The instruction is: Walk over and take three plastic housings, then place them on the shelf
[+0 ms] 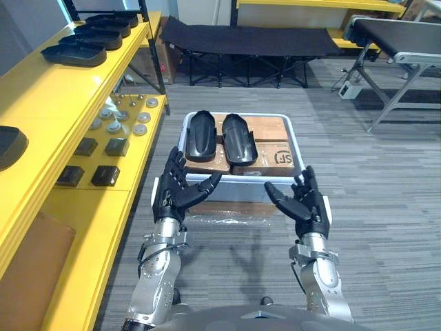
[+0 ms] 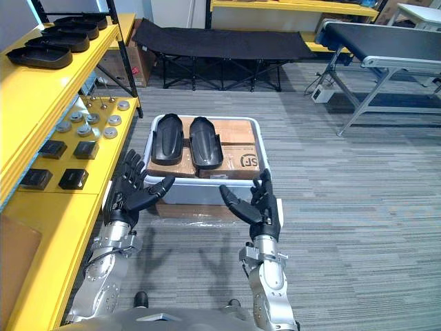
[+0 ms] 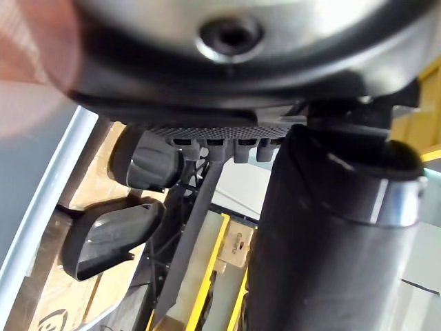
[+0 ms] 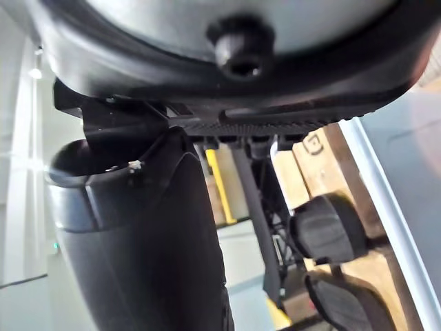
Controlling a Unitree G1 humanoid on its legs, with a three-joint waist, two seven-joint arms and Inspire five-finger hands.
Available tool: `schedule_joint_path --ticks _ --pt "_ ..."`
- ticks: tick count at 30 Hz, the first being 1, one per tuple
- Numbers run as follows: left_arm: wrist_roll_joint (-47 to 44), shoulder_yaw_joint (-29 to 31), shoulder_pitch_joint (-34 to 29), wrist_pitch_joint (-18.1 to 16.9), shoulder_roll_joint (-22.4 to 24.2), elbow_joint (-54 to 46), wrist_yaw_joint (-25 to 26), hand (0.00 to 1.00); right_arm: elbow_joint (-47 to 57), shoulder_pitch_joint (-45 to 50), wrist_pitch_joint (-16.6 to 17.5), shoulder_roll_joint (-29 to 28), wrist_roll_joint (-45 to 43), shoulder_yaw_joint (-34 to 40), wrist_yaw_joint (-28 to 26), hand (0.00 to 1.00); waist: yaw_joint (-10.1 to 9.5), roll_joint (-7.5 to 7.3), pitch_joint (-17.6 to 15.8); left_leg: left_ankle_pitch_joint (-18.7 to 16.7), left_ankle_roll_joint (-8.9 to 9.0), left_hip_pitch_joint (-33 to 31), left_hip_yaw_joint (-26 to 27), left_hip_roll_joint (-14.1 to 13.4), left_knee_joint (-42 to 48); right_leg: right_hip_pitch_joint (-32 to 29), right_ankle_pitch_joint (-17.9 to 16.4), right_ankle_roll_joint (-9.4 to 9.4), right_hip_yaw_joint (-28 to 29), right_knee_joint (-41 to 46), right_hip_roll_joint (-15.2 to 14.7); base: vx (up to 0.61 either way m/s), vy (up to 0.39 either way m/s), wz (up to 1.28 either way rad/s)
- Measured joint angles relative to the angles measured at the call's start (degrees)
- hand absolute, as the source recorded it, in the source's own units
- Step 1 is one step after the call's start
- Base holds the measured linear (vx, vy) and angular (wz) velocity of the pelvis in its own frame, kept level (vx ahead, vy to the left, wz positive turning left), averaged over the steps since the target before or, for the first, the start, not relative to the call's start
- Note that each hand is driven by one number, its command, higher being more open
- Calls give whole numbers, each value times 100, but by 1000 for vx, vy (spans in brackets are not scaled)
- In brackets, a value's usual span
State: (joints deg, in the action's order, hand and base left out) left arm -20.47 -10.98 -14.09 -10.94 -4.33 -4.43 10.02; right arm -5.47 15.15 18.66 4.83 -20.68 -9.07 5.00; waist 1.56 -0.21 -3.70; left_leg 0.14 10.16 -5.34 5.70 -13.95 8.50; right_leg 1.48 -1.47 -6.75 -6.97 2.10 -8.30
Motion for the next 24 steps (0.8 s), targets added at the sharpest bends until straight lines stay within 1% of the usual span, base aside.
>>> schedule_joint_path --ticks 1,2,3,4,5,6,7,8,9,10,11,12,13,15,17,24 --pt "-158 15 -26 0 -7 110 -1 100 -1 11 -51 41 1 -85 -101 100 -6 69 -73 -122 -109 -152 -82 -108 547 69 -92 136 25 38 106 -42 -66 -14" --pt "-227 45 -30 0 -5 184 -3 100 -1 35 -59 64 0 -117 -138 100 -4 97 -92 -133 -133 -283 -153 -135 844 92 -124 197 43 56 137 -66 -85 -7" --pt "-322 82 -77 1 -7 266 -21 100 0 66 -58 120 0 -175 -191 100 -14 101 -166 -197 -140 -498 -284 -142 1376 167 -137 229 112 62 164 -63 -56 -14" --pt "-367 62 -162 0 32 267 -61 100 -3 81 -58 196 -4 -193 -198 100 -70 119 -195 -502 -81 -610 -386 -6 1691 158 -137 231 249 68 144 -67 38 -41" --pt "-364 -5 -229 0 43 252 -153 100 0 74 -55 288 -24 -168 -200 100 -185 195 -195 -888 -164 -578 -620 469 1628 70 -137 225 417 104 52 -40 123 -54" --pt "-364 -40 -250 -1 48 228 -189 100 8 61 -41 354 -63 -148 -199 100 -217 274 -186 -1014 -243 -506 -719 693 1390 5 -134 217 459 120 68 -44 167 -78" --pt "-363 -89 -259 -21 -48 196 -198 100 -83 2 -35 395 -260 -210 -217 100 -292 163 -193 -910 -508 -373 -815 929 997 -96 -119 204 676 60 32 -14 87 -49" --pt "-363 -94 -239 -24 -71 193 -198 100 -77 0 -24 409 -303 -252 -227 100 -274 148 -202 -833 -553 -333 -795 962 876 -110 -120 207 714 -3 10 6 57 -38" --pt "-345 -140 -178 -26 -95 178 -197 100 -71 -7 -1 415 -412 -296 -242 100 -253 48 -304 -738 -609 -325 -763 1013 769 -150 -97 207 723 -20 -51 63 30 1" --pt "-238 -212 -157 -22 -111 176 -190 100 -75 5 0 394 -545 -314 -254 100 -248 -29 -395 -709 -564 -340 -747 1041 836 -140 19 140 723 16 -92 68 35 -3" --pt "-163 -242 -179 -15 -112 177 -184 100 -79 27 0 389 -574 -315 -257 100 -246 -48 -406 -717 -559 -341 -741 1040 880 -146 72 58 721 36 -93 88 34 -3" --pt "-160 -296 -204 -14 -121 176 -196 100 -77 60 22 393 -733 -316 -325 100 -257 -59 -402 -748 -556 -337 -738 1037 908 -148 75 54 688 63 -92 70 13 -3" --pt "-192 -373 -201 -13 -127 147 -204 100 -74 84 114 394 -911 -316 -412 100 -263 -59 -402 -764 -558 -335 -743 1040 888 -153 71 61 618 69 -96 70 3 -3" --pt "-192 -388 -199 -4 -129 43 -209 100 -65 91 208 391 -937 -326 -496 100 -267 -63 -401 -761 -563 -336 -735 1038 812 -204 62 75 573 69 -101 33 -7 -3" --pt "-200 -379 -190 -4 -132 -75 -192 100 -62 130 226 391 -899 -341 -502 100 -268 -59 -398 -757 -560 -331 -747 1030 715 -252 28 121 526 49 -95 0 0 0" --pt "-390 -381 -190 -8 -119 -81 -159 100 -60 203 229 373 -892 -345 -493 100 -262 -67 -391 -770 -549 -413 -798 1009 705 -278 34 113 430 -52 -65 22 -10 2"
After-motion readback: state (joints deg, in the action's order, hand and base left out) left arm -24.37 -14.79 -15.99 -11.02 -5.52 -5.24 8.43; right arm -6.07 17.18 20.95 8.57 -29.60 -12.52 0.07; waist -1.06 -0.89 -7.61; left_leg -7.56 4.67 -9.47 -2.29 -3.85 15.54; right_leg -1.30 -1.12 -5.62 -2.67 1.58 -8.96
